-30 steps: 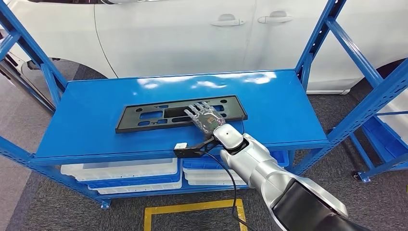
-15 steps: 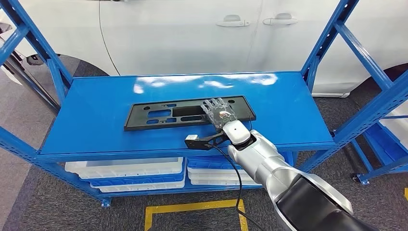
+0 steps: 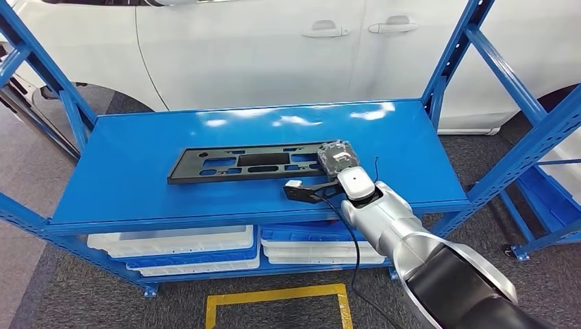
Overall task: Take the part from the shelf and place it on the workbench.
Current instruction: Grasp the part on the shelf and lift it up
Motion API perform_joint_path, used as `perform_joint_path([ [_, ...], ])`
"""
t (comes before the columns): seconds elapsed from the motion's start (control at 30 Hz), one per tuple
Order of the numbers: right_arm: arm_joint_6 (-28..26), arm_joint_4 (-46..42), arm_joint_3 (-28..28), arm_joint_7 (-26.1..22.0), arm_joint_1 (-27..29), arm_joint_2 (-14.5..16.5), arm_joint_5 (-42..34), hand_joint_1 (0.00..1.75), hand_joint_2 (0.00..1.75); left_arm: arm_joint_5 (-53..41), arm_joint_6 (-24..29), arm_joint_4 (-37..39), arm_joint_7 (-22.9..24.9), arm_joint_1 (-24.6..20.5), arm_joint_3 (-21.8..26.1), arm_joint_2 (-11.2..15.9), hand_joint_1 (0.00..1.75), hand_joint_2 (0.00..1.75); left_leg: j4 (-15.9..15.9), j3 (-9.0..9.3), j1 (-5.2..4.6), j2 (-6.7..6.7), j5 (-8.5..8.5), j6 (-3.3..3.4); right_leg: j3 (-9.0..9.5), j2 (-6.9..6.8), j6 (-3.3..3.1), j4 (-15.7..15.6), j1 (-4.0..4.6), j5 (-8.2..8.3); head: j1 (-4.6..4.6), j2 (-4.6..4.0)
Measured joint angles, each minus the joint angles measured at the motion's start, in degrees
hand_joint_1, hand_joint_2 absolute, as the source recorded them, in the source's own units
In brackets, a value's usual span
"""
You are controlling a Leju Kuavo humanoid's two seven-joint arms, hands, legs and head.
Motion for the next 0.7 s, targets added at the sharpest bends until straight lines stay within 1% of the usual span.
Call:
perform_joint_path([
  [0.03,-0.22,0.00,-0.11,-0.09,-0.13,-0.09,0.17,1.75,1.75,-0.02,-0.02,0.00,-0.02,-0.06,0.00,0.02,0.00,0.00,-3.23,1.55,-0.07,-0.01,1.06,0.31,-0.04,0.02,0.23,0.15,0.10,-0.11,0.00,0.00],
  [0.07,-0.42,0.00,-0.22,-0.16,-0.25,-0.19,0.32,1.75,1.75,-0.02,-0.03,0.00,-0.03,-0.10,0.00,0.02,0.00,0.00,-5.18,2.48,-0.14,-0.03,1.46,0.65,-0.10,0.03,0.48,0.25,0.21,-0.14,0.00,0.00],
  [0.1,-0.56,0.00,-0.31,-0.27,-0.35,-0.28,0.46,1.75,1.75,-0.03,-0.04,-0.01,-0.03,-0.13,0.00,0.03,0.00,0.00,-5.77,2.73,-0.26,-0.05,1.29,1.03,-0.17,0.04,0.77,0.26,0.31,-0.12,0.00,0.00],
  [0.17,-0.79,0.00,-0.39,-0.61,-0.44,-0.39,0.80,1.75,1.75,-0.02,-0.01,-0.01,-0.05,-0.17,0.00,0.02,0.00,0.00,-6.08,2.76,-0.26,-0.03,1.56,1.78,-0.19,0.04,1.39,0.24,0.24,-0.09,0.00,0.00],
  [0.2,-0.89,0.00,-0.43,-0.78,-0.48,-0.42,0.98,1.75,1.75,-0.01,0.02,-0.01,-0.07,-0.22,0.00,0.01,0.00,0.00,-6.28,2.83,-0.21,0.01,1.72,2.16,-0.39,0.04,1.72,0.75,0.16,-0.54,0.00,0.00],
  [0.23,-0.99,0.00,-0.48,-0.95,-0.54,-0.45,1.13,1.75,1.75,0.01,0.04,0.00,-0.09,-0.30,0.00,-0.01,0.00,0.00,-6.48,2.87,-0.11,0.05,1.90,2.48,-1.05,0.04,2.03,2.26,0.06,-1.59,0.00,0.00],
  [0.27,-1.10,0.00,-0.55,-1.09,-0.56,-0.51,1.26,1.75,1.75,0.02,0.05,-0.01,-0.11,-0.38,0.00,-0.02,0.00,0.00,-6.62,2.88,-0.02,0.09,2.03,2.72,-2.23,0.04,2.30,4.90,-0.05,-3.18,0.00,0.00],
  [0.33,-1.35,0.02,-0.72,-1.44,-0.40,-0.60,1.40,1.75,1.75,0.05,0.06,-0.01,-0.13,-0.44,0.00,-0.02,0.00,0.00,-6.64,2.75,-0.05,0.09,2.09,2.91,-5.76,0.02,2.73,12.50,-0.20,-6.82,0.00,0.00],
  [0.37,-1.54,0.03,-0.83,-1.71,-0.26,-0.63,1.45,1.75,1.75,0.10,0.06,-0.01,-0.13,-0.42,0.00,-0.01,0.00,0.00,-6.63,2.70,-0.06,0.08,2.10,2.93,-7.17,0.02,2.86,15.50,-0.25,-7.79,0.00,0.00],
  [0.4,-1.83,0.03,-1.01,-2.13,-0.17,-0.63,1.41,1.75,1.75,0.15,0.06,0.00,-0.13,-0.39,0.00,-0.01,0.00,0.00,-6.61,2.68,-0.07,0.06,2.10,2.93,-7.74,0.01,2.91,16.72,-0.29,-7.75,0.00,0.00],
  [0.43,-2.24,0.02,-1.29,-2.86,-0.15,-0.63,1.21,1.75,1.75,0.20,0.06,0.00,-0.13,-0.39,0.00,0.00,0.00,0.00,-6.58,2.70,-0.07,0.03,2.10,2.91,-7.14,0.01,2.85,15.58,-0.32,-6.64,0.00,0.00],
  [0.47,-2.77,-0.06,-1.71,-3.94,-0.19,-0.63,0.81,1.75,1.75,0.25,0.06,0.00,-0.13,-0.39,0.00,0.00,0.00,0.00,-6.56,2.77,-0.07,-0.01,2.08,2.86,-5.45,0.01,2.68,12.29,-0.33,-4.75,0.00,0.00],
  [0.5,-3.38,-0.21,-2.25,-5.41,-0.25,-0.63,0.16,1.75,1.75,0.28,0.06,0.00,-0.13,-0.38,0.00,-0.01,0.00,0.00,-6.55,2.83,-0.09,-0.04,2.06,2.74,-3.24,0.01,2.39,7.94,-0.30,-2.85,0.00,0.00],
  [0.53,-4.04,-0.45,-2.94,-7.37,-0.28,-0.60,-0.81,1.75,1.75,0.34,0.06,0.00,-0.13,-0.38,0.00,-0.02,0.00,0.00,-6.47,2.81,-0.19,-0.06,2.01,2.52,-1.32,0.00,2.09,4.07,-0.17,-1.47,0.00,0.00],
  [0.57,-4.60,-0.79,-3.78,-9.66,-0.24,-0.53,-1.99,1.75,1.75,0.40,0.07,0.00,-0.13,-0.37,0.00,-0.03,0.00,0.00,-6.42,2.76,-0.28,-0.06,1.99,2.26,-0.07,-0.01,1.80,1.43,-0.03,-0.70,0.00,0.00],
  [0.6,-5.03,-1.14,-4.72,-11.94,-0.15,-0.45,-3.18,1.75,1.75,0.46,0.08,0.00,-0.13,-0.36,0.00,-0.03,0.00,0.00,-6.41,2.69,-0.34,-0.05,1.99,1.96,0.41,-0.01,1.55,0.22,0.14,-0.54,0.00,0.00],
  [0.63,-5.36,-1.54,-5.70,-14.10,-0.02,-0.36,-4.34,1.75,1.75,0.54,0.10,0.00,-0.13,-0.36,0.00,-0.03,0.00,0.00,-6.43,2.65,-0.36,-0.05,2.01,1.63,0.38,-0.01,1.31,0.05,0.29,-0.55,0.00,0.00],
  [0.7,-5.55,-2.61,-7.62,-18.32,0.30,-0.20,-6.61,1.75,1.75,0.74,0.12,-0.01,-0.13,-0.33,0.01,0.01,0.00,0.00,-6.23,2.50,-0.25,-0.05,1.72,0.97,0.42,-0.06,0.65,-0.27,0.11,-0.29,0.00,0.00],
])
